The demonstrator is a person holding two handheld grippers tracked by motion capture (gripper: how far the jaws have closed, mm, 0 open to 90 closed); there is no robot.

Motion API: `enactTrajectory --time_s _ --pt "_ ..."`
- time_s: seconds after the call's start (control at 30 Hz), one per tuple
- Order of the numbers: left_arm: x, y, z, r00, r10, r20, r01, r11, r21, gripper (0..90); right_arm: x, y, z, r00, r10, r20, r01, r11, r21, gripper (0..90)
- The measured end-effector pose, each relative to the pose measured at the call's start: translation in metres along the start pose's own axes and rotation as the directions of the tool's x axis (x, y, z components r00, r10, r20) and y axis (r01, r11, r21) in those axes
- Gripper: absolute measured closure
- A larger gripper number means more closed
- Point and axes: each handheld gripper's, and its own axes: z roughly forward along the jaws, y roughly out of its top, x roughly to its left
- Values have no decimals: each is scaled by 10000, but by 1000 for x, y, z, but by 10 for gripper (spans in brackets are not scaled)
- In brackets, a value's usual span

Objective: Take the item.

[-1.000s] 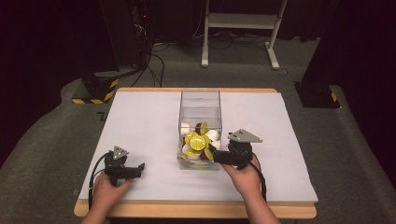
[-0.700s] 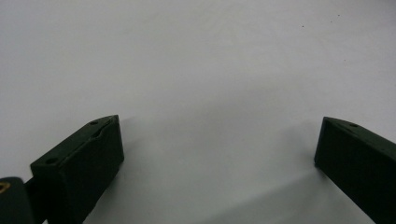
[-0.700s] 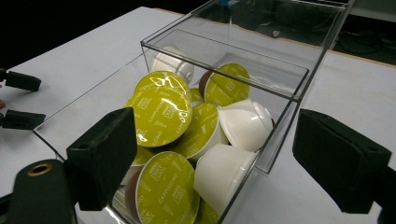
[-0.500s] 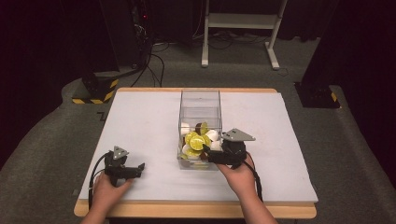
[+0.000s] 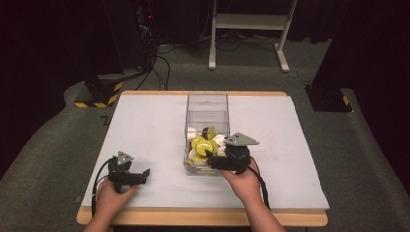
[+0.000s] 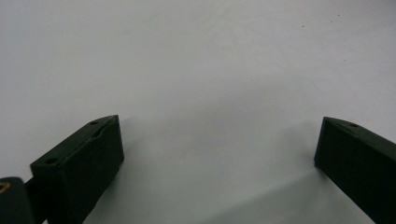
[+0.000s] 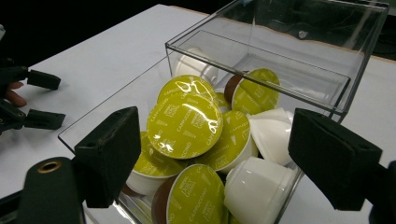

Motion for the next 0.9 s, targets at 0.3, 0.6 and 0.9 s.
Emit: enactTrajectory --time_s 0.3,0.6,0.9 --pt "0 0 0 10000 7 0 -7 10000 1 14 6 5 5 9999 -85 -91 86 9999 111 155" --pt "0 0 0 10000 4 0 -4 10000 0 14 8 7 9 9997 -106 -199 109 9998 153 153" --pt "0 0 0 10000 3 1 -3 10000 4 14 11 10 20 9993 -119 -354 131 9994 335 177"
